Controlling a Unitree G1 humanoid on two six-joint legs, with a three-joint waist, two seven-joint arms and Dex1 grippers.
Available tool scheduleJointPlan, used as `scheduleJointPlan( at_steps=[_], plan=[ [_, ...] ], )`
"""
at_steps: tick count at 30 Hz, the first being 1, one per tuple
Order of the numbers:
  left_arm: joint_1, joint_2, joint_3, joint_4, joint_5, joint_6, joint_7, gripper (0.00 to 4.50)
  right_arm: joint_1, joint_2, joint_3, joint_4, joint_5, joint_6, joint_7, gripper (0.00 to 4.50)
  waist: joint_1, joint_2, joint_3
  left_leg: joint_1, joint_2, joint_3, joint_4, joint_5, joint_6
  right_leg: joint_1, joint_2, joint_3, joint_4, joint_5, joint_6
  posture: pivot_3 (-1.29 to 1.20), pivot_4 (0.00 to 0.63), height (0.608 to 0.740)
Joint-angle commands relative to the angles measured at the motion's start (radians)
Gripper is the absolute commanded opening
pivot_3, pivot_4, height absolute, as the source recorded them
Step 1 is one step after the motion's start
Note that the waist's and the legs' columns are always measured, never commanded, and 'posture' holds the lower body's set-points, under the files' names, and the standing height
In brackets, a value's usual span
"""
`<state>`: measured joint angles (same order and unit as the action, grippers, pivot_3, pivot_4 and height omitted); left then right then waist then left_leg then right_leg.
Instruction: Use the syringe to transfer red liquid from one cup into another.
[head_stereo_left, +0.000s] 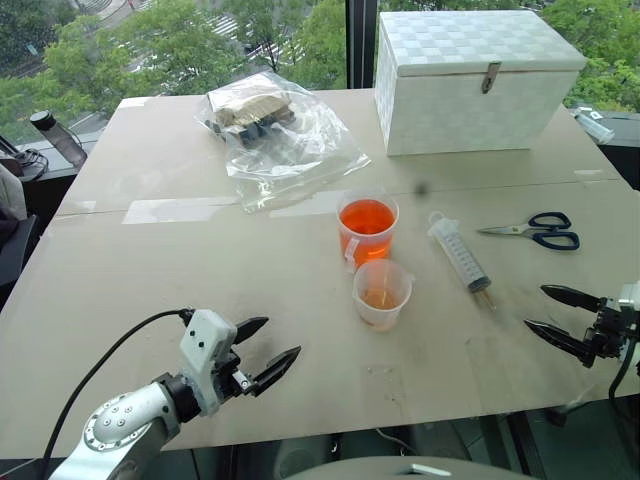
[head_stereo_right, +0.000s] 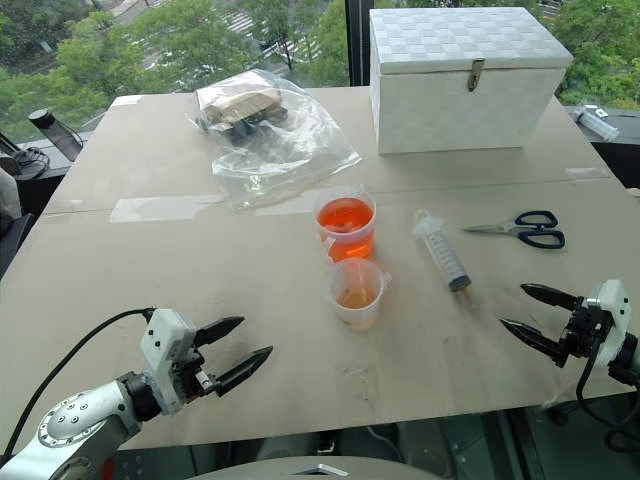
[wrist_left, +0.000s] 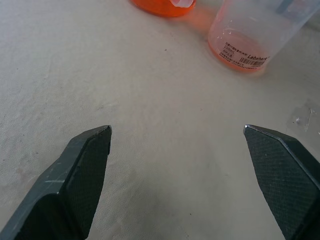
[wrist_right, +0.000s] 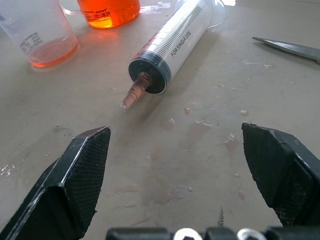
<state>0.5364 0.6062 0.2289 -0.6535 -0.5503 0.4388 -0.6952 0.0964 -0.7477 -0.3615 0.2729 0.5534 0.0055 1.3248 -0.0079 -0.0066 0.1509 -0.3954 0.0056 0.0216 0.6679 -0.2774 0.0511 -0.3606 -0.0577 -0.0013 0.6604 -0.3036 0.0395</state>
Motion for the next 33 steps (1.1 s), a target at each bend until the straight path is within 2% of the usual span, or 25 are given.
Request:
scheduleJointPlan(
  at_steps=[1,4,13,24,29,33],
  plan=[
    [-0.003,0.017,0.040,-0.038,-0.029,0.004,-0.012,4.32,-0.006,-0.025,-0.031,-0.018,0.011,0.001,0.013,4.47,0.000,0.000,0.000,0.000,0.000,0.000,0.000,0.000,0.000,0.000,0.000,0.000,0.000,0.000,0.000,0.00,0.150,0.740],
    [-0.009,0.026,0.064,-0.066,-0.056,0.032,0.002,4.32,-0.010,-0.034,-0.023,-0.011,-0.004,0.007,0.009,4.47,0.000,0.000,0.000,0.000,0.000,0.000,0.000,0.000,0.000,0.000,0.000,0.000,0.000,0.000,0.000,0.00,0.150,0.740],
    [-0.056,0.004,0.032,-0.109,-0.064,0.095,0.079,4.32,-0.018,-0.044,-0.018,-0.038,-0.011,0.033,-0.012,4.47,0.000,0.000,0.000,0.000,0.000,0.000,0.000,0.000,0.000,0.000,0.000,0.000,0.000,0.002,0.003,0.00,0.150,0.740],
    [-0.008,-0.028,0.019,-0.119,-0.054,0.075,0.073,4.32,0.032,-0.048,-0.034,-0.155,-0.016,0.102,-0.081,4.47,0.002,0.000,0.000,0.000,0.000,0.000,0.000,0.000,0.000,0.000,0.000,0.000,0.000,0.002,0.003,0.00,0.150,0.740],
    [-0.048,0.004,0.047,-0.128,-0.065,0.082,0.069,4.32,0.000,-0.043,-0.028,-0.295,0.006,0.241,-0.216,4.47,0.003,0.001,0.000,0.000,0.000,0.000,0.000,0.000,0.000,0.000,0.000,0.000,0.000,0.001,0.002,0.00,0.150,0.740],
    [-0.077,0.070,0.097,-0.150,-0.108,0.092,0.012,4.32,-0.103,-0.084,0.003,-0.434,0.068,0.469,-0.326,4.47,-0.002,0.002,0.001,-0.001,0.000,0.000,0.000,0.000,0.000,-0.001,0.000,0.000,0.000,0.001,0.001,0.00,0.150,0.740]
  ],
)
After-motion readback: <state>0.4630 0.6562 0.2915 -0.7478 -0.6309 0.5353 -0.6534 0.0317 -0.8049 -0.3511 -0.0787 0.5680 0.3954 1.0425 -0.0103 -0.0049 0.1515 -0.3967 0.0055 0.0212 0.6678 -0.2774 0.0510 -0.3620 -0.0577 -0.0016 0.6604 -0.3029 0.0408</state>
